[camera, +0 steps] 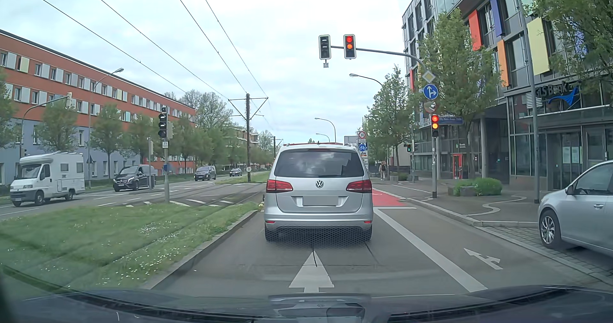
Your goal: Follow the waypoints while adhering to traffic rules and regulations
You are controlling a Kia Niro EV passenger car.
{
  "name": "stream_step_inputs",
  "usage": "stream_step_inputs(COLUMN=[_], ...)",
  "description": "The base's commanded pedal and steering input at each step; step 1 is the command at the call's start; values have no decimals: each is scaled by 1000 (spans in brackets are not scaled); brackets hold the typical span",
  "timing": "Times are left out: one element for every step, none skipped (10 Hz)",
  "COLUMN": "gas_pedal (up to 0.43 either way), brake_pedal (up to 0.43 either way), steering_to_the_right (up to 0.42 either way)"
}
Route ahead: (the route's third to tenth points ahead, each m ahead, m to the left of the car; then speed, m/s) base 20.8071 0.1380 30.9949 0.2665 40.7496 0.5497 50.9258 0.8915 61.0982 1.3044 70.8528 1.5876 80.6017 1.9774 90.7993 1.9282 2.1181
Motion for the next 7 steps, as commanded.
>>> stream_step_inputs(gas_pedal=[0,0,0,0,0,0,0], brake_pedal=[207,207,195,195,195,195,183], steering_to_the_right=[-2,-2,-2,-2,-2,-2,-2])
